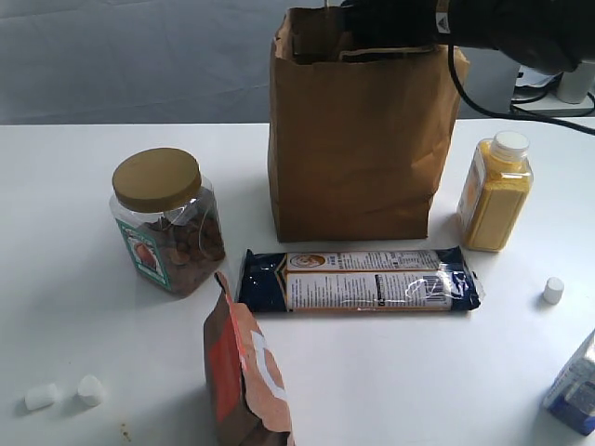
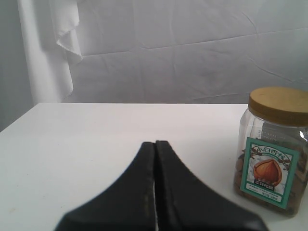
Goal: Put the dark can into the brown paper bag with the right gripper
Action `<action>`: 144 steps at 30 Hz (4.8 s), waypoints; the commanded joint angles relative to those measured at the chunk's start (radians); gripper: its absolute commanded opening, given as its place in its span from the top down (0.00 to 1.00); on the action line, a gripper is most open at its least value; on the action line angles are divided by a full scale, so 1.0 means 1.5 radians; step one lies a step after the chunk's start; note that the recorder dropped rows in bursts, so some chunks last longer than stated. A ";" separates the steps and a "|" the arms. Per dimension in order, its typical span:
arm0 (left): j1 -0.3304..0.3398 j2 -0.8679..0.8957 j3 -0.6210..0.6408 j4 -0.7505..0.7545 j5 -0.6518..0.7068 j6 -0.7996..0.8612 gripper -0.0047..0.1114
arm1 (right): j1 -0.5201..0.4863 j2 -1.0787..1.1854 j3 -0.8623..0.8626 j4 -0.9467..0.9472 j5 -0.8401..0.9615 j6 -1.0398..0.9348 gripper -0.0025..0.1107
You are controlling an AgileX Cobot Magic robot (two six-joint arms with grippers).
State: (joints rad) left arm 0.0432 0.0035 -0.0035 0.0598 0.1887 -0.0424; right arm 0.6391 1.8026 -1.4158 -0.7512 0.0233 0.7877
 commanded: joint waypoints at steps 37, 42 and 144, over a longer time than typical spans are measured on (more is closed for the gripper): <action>-0.004 -0.002 0.002 0.002 -0.004 -0.002 0.96 | 0.041 -0.221 0.019 0.065 0.170 -0.068 0.98; -0.004 -0.002 0.002 0.002 -0.004 -0.002 0.96 | 0.048 -0.332 0.148 0.060 0.167 -0.073 0.98; -0.004 -0.002 0.002 0.002 -0.006 -0.002 0.96 | -0.200 -1.202 0.944 0.611 0.074 -0.576 0.98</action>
State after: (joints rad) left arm 0.0432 0.0035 -0.0035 0.0598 0.1867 -0.0420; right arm 0.3440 0.0065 -0.0040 0.1633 0.1326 -0.0762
